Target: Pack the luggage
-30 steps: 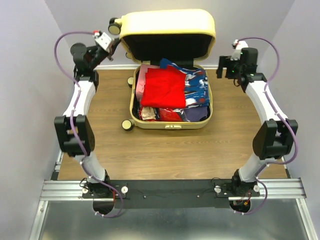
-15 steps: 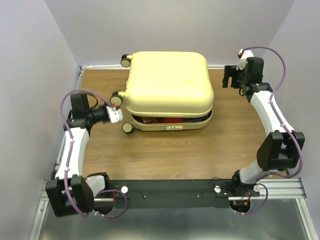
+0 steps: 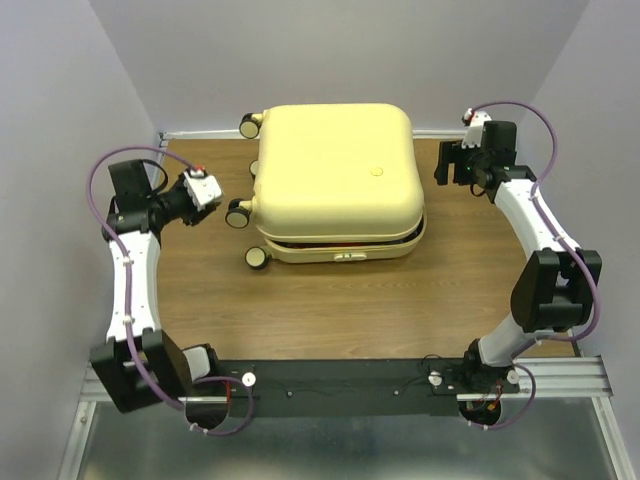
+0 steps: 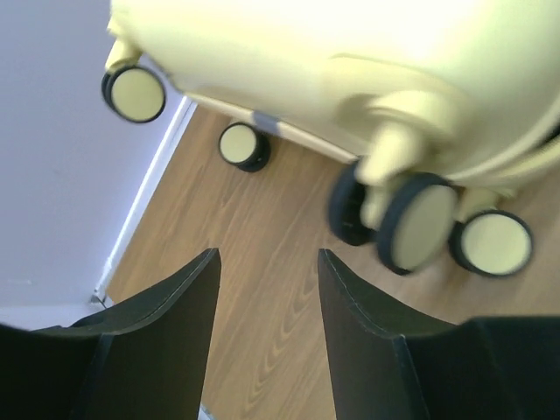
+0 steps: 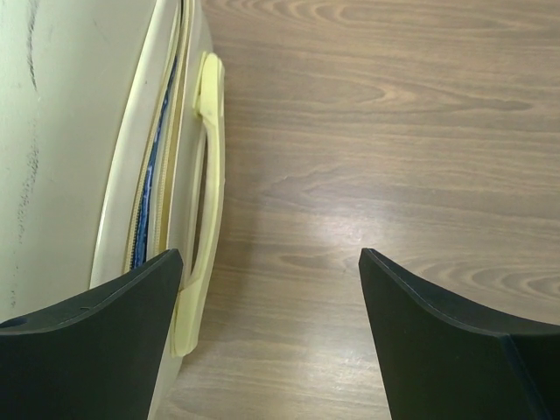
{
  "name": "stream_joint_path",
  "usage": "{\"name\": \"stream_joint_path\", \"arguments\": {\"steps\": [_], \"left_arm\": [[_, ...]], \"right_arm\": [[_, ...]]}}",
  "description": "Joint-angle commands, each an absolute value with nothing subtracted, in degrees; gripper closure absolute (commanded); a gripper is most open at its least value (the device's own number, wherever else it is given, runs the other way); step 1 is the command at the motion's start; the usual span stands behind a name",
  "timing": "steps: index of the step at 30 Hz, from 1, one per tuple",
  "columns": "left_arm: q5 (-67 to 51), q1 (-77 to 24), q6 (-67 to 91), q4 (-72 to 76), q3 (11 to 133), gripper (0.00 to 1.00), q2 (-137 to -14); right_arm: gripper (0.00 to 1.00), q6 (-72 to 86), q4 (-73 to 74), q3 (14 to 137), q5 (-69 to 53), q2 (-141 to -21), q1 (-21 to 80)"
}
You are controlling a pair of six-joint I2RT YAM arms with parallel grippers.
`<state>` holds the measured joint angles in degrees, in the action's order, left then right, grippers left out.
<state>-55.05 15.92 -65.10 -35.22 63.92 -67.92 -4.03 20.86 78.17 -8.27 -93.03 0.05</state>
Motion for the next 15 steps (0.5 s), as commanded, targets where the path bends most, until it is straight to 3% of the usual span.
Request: {"name": "stream_joint_path", "arguments": {"steps": [1, 8, 15], "left_arm": [[-49.1, 14.3, -47.5, -21.7, 70.0, 0.43, -77.5], [-43.7, 5.5, -52.5, -30.0, 79.5, 0.55, -91.9], [-47.5, -4.5, -71.5, -55.3, 78.0, 0.73, -86.8]], "right_arm": [[0.11, -5.3, 23.3, 76.1, -11.4, -93.9, 0.2], [0.15, -5.7, 23.8, 72.3, -17.4, -94.7, 0.3], [0.16, -6.9, 23.9, 72.4, -17.4, -94.7, 0.3]]}}
